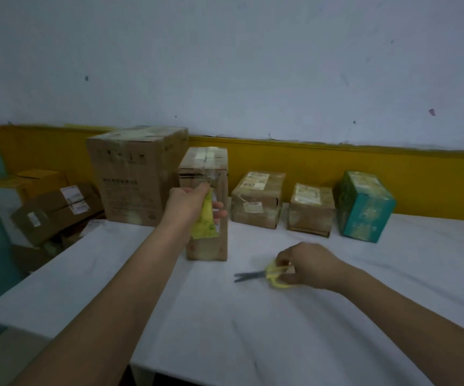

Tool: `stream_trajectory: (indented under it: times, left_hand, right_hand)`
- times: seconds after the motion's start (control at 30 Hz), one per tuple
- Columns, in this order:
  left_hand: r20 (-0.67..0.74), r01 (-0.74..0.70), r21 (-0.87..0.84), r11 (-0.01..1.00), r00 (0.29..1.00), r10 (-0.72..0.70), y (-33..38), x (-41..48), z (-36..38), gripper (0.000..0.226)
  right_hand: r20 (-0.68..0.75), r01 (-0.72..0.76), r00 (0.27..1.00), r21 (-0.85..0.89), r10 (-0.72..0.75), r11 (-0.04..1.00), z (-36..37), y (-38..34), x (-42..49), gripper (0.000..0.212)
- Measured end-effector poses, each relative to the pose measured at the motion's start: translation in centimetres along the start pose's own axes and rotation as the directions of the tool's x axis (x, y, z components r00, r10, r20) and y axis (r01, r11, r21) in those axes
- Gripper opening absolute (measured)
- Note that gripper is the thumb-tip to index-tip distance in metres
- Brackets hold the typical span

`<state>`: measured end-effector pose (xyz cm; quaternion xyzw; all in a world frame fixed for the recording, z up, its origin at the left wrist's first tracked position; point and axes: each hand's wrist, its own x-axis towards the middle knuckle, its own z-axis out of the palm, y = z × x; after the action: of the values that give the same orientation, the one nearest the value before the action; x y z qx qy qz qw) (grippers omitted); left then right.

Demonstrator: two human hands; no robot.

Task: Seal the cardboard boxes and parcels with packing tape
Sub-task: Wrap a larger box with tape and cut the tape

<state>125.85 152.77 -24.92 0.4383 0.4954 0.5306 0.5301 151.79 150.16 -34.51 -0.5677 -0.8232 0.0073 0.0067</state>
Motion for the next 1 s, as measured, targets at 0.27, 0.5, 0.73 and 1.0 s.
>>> stream_trajectory:
  times: [0.27, 0.5, 0.73, 1.0]
  left_hand:
    - [0.012, -0.015, 0.010, 1.000, 1.000, 0.015, 0.4, -0.4, -0.5, 0.036]
    - [0.084, 0.052, -0.017, 0.999, 0.995, -0.050, -0.1, -0.9, 0.3, 0.017]
    - [0.088, 0.018, -0.046, 0.999, 0.996, -0.014, -1.4, -0.3, 0.0, 0.019]
    - [0.095, 0.013, -0.096, 0.995, 0.996, -0.004, -1.6, 0.7, 0.2, 0.023]
  right_hand:
    - [-0.700, 0.317, 0.696, 0.500, 0.160, 0.806, -15.9, -7.1, 8.9, 0.013]
    - [-0.502, 0.252, 0.864, 0.478, 0.026, 0.841, -16.1, -11.7, 19.1, 0.022]
    - [-0.404, 0.267, 0.914, 0.516, -0.044, 0.814, -16.4, -11.3, 19.6, 0.016]
    - [0.243, 0.139, 0.946, 0.291, -0.213, 0.947, -21.2, -4.3, 7.7, 0.054]
